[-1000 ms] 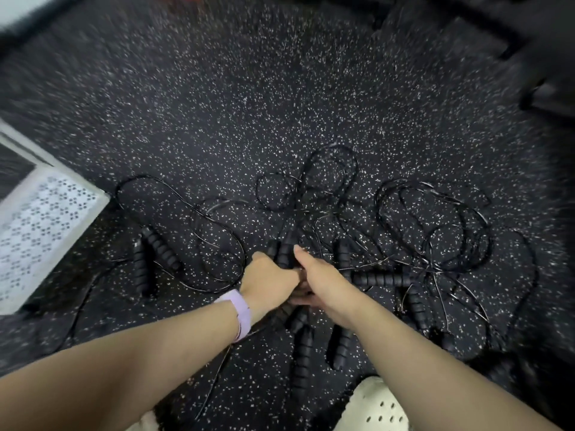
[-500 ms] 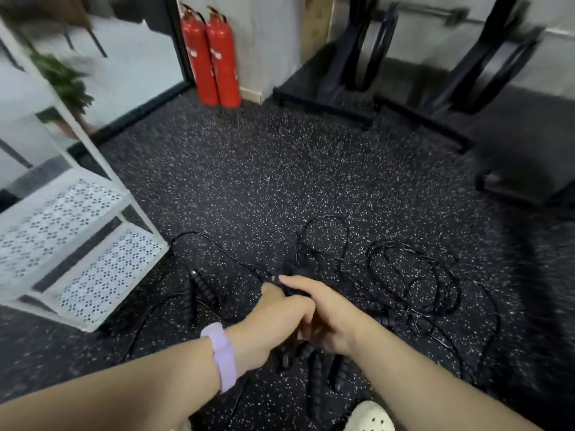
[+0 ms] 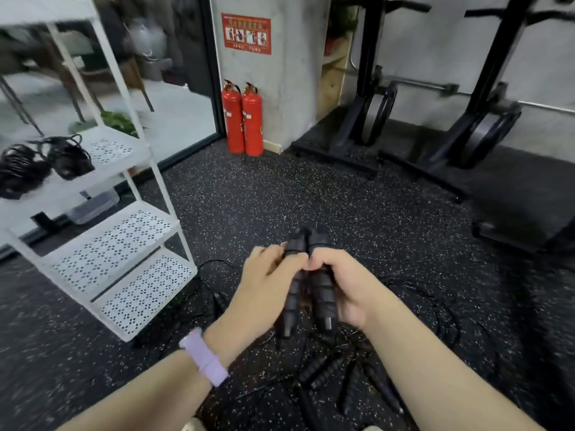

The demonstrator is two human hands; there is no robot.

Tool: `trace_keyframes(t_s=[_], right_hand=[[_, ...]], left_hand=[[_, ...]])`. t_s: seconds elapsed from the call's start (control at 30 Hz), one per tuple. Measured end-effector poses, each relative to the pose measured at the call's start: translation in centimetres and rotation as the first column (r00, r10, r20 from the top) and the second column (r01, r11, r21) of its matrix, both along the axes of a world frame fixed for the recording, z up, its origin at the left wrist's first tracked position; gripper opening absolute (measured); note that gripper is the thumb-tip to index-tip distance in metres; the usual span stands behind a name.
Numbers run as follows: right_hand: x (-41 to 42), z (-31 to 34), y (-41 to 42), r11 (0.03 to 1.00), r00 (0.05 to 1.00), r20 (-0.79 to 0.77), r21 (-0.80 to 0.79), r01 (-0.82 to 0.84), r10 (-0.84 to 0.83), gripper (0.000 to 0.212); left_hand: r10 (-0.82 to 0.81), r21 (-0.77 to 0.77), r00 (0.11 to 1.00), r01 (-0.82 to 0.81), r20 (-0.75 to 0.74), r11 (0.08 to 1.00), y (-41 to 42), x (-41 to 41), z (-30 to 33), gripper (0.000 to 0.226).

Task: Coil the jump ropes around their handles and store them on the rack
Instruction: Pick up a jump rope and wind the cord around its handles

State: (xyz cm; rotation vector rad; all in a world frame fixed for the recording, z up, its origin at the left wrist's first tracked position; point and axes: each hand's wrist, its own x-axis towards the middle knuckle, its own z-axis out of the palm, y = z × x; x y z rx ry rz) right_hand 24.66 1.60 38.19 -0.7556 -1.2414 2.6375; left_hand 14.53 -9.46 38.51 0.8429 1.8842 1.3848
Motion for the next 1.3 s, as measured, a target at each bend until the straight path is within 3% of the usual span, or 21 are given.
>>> trace_keyframes(t_s=[0.07, 0.13, 0.23, 0.3, 0.37, 0.43, 0.5, 0.6, 0.7, 0.8, 0.9, 0.97, 1.07, 1.1, 1.17, 1.23, 1.3], right_hand=[[0.3, 2.0, 0.2, 0.999, 1.000, -0.007, 0.043, 0.016, -0.015, 0.031], [0.3, 3.7, 0.1, 0.997, 0.999, -0.015, 0.055, 0.051, -0.051, 0.023], [-0.1, 4.9, -0.7, 0.998, 0.996, -0.061, 0.011, 0.059, -0.058, 0.028], [-0.2, 5.0, -1.1, 0.998, 0.997, -0.044, 0.025, 0.060, -0.059, 0.045], [0.0, 4.6, -1.2, 0.997, 0.998, -0.002, 0.035, 0.070, -0.070, 0.052], [0.4, 4.2, -1.0, 0.996, 0.996, 0.043, 0.044, 0.077, -0.079, 0.052], [0.8, 3.8, -0.5, 0.994, 0.993, 0.046, 0.008, 0.105, -0.106, 0.056], [1.1, 3.4, 0.4, 0.977, 0.987, -0.065, -0.164, 0.137, -0.150, 0.057], [1.3, 3.0, 1.1, 0.963, 0.969, -0.153, -0.217, 0.159, -0.194, 0.038], [0.9, 2.6, 1.3, 0.959, 0.969, -0.127, -0.216, 0.182, -0.212, 0.032], [0.4, 2.2, 1.3, 0.967, 0.975, -0.061, -0.151, 0.204, -0.216, 0.030], [0.3, 2.2, 1.4, 0.978, 0.984, -0.038, -0.121, 0.170, -0.176, 0.031], [-0.1, 2.9, 1.8, 0.993, 0.996, -0.077, -0.112, 0.036, -0.045, 0.042], [-0.1, 3.2, 2.0, 0.995, 0.994, -0.104, -0.090, -0.029, 0.020, 0.048], [-0.2, 3.8, 2.3, 0.985, 0.976, -0.157, -0.056, -0.163, 0.152, 0.059], [-0.1, 4.4, 2.4, 0.963, 0.943, -0.210, -0.025, -0.269, 0.258, 0.058], [0.0, 5.0, 2.5, 0.945, 0.914, -0.258, -0.008, -0.326, 0.313, 0.054]], left_hand=[[0.109, 0.043, 0.974, -0.103, -0.200, 0.994, -0.2, -1.7, 0.8, 0.024], [0.193, 0.130, 0.960, -0.169, -0.201, 0.977, 0.0, -2.7, 1.3, 0.024], [0.141, 0.199, 0.933, -0.077, -0.331, 0.977, 1.1, -1.9, 1.3, 0.016], [0.173, 0.322, 0.919, -0.054, -0.355, 0.945, 1.1, -1.4, 0.3, 0.034], [0.195, 0.376, 0.795, 0.045, -0.574, 0.926, 1.3, -1.9, 0.4, 0.063], [0.028, 0.320, 0.728, 0.266, -0.685, 0.909, 1.7, -2.5, 0.8, 0.058], [-0.112, 0.283, 0.734, 0.392, -0.669, 0.875, 2.0, -2.6, 0.6, 0.053], [-0.168, 0.186, 0.661, 0.430, -0.731, 0.884, 1.7, -2.7, 0.4, 0.081], [-0.260, 0.166, 0.706, 0.474, -0.659, 0.865, 1.2, -3.0, 0.7, 0.076], [-0.306, 0.009, 0.568, 0.484, -0.764, 0.875, 0.9, -2.5, 0.2, 0.074], [-0.262, 0.048, 0.602, 0.448, -0.755, 0.893, 0.5, -2.5, -0.7, 0.067], [-0.205, 0.156, 0.671, 0.437, -0.713, 0.886, 0.5, -2.3, -1.0, 0.053], [-0.127, 0.412, 0.930, 0.271, -0.344, 0.870, 0.8, -2.2, -0.9, 0.045], [-0.118, 0.460, 0.973, 0.198, -0.197, 0.866, 1.2, -2.5, -1.0, 0.047], [-0.142, 0.439, 0.988, 0.156, -0.065, 0.885, 1.6, -3.5, -0.4, 0.067], [-0.241, 0.346, 0.962, 0.272, -0.131, 0.898, 2.0, -4.3, 0.2, 0.081], [-0.305, 0.273, 0.938, 0.341, -0.165, 0.900, 2.5, -4.5, 0.7, 0.073]])
